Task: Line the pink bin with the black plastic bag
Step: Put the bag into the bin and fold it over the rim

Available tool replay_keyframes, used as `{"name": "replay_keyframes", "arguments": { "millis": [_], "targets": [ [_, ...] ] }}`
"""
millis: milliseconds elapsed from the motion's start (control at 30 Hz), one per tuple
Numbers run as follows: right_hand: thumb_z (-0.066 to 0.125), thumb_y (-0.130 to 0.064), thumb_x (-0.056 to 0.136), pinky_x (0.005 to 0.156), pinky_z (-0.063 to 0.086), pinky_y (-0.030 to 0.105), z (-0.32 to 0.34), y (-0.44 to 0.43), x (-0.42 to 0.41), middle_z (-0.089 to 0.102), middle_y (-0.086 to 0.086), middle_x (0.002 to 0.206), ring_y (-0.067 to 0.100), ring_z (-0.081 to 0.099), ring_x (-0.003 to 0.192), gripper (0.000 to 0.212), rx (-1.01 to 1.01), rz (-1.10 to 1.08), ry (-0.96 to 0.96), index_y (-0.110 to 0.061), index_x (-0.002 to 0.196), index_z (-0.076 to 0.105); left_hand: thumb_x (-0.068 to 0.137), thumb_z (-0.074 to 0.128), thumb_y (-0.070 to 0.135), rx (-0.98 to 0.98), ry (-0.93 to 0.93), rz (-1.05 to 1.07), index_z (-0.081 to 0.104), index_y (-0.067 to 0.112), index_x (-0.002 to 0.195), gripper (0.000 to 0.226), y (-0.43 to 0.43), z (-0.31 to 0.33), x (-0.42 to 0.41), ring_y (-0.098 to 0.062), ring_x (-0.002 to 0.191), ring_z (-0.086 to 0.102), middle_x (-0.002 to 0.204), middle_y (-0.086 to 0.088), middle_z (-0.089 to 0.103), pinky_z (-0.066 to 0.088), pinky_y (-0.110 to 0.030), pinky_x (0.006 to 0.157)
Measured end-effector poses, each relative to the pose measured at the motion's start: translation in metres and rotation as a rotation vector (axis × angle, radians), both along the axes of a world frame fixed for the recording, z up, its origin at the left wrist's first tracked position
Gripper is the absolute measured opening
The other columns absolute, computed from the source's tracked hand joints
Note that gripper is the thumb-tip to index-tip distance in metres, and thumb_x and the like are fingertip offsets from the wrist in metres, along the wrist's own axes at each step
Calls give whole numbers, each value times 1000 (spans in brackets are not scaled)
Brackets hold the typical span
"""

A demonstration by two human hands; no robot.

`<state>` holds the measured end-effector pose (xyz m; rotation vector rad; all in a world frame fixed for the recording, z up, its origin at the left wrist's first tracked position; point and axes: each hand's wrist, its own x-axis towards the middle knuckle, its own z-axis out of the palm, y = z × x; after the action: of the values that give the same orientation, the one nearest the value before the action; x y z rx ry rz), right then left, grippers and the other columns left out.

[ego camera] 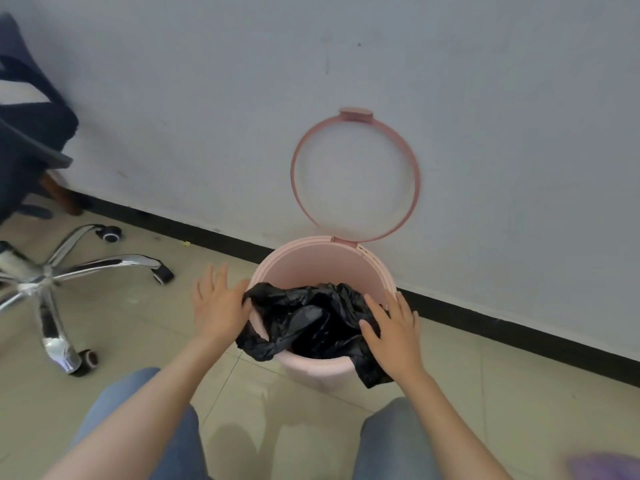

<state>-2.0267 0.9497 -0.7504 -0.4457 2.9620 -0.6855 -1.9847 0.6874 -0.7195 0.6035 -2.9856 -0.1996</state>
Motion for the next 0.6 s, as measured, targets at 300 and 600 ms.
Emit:
{"name": "replay_keyframes", "arguments": {
  "millis": [300, 600],
  "targets": [
    [44, -42, 72, 67, 52, 19, -1, 15, 42, 71, -12, 89, 7, 59, 88, 44, 98, 313, 418, -22, 107, 62, 81, 32, 60, -157, -49, -601, 43, 16, 132, 69, 63, -13, 29, -24, 135, 29, 141, -9, 43, 34, -44, 104],
    [87, -30, 36, 59, 51, 22, -16, 15, 45, 72, -5, 91, 16, 67, 78, 72, 434, 332, 333, -24, 104, 63, 85, 54, 4, -56, -193, -921, 46, 22, 129, 49, 18, -36, 28, -21, 133, 35, 138, 2, 48, 25, -42, 110]
  ]
}}
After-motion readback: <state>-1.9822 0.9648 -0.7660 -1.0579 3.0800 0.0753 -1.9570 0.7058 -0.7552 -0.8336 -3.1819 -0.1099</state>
